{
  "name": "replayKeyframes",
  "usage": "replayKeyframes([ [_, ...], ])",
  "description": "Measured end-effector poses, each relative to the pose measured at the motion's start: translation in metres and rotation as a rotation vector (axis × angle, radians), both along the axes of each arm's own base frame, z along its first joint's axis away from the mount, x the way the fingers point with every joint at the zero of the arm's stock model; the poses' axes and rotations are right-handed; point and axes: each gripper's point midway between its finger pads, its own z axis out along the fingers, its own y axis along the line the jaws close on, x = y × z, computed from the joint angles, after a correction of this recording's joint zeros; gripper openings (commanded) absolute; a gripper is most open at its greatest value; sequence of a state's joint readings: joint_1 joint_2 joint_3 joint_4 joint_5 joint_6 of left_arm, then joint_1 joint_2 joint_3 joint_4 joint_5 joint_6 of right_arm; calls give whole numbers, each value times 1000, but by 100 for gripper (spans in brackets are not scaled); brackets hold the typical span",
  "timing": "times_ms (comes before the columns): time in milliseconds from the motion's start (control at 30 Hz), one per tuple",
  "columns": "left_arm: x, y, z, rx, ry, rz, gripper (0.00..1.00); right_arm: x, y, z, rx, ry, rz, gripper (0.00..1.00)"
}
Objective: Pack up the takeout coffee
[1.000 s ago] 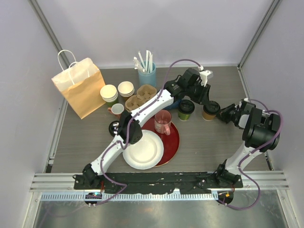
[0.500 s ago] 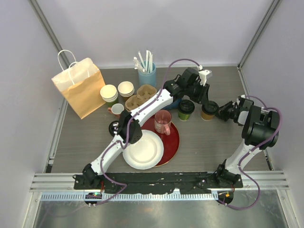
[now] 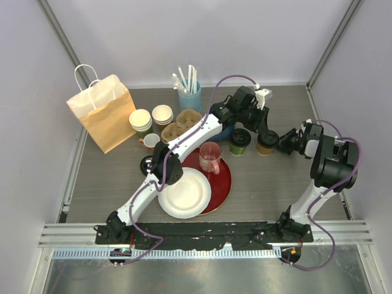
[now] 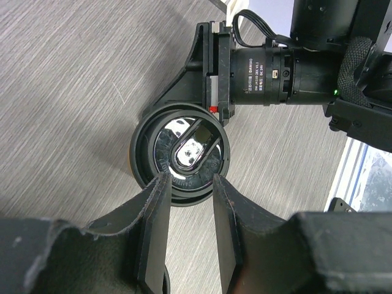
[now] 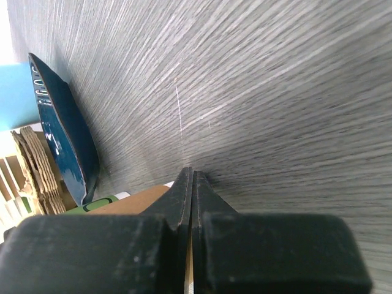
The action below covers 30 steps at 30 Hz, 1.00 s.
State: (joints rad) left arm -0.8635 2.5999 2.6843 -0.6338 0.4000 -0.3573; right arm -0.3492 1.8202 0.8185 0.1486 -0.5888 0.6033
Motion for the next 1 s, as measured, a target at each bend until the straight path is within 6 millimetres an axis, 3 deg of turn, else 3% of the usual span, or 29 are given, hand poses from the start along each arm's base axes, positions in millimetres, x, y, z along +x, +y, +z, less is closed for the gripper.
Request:
replayKeyframes([
  [167,1,0,0,0,0,1,37,0,2,0,-1,4,5,1],
  [300,2,2,-1,2,2,4,37,1,-6,1,-36,34,-14,13],
  [433,5,4,-6,14,5,16,42,-6,-35,8,-115,72,-96,29],
  [533,9,7,-8,24,2,34,45,-15,-73,26,-181,71,-211,35],
  [667,13,9,-9,26,1,45,45,-18,-109,68,-289,26,-315,47],
  [700,13,9,-9,26,1,45,45,-16,-110,80,-318,7,-317,57],
  [767,12,8,-8,24,4,47,44,-10,-99,109,-401,-49,-291,61],
  [867,13,8,-8,20,8,51,44,-3,-55,153,-494,-163,-185,59],
  [1000,13,7,-7,14,16,61,43,-11,-20,173,-539,-213,-100,54],
])
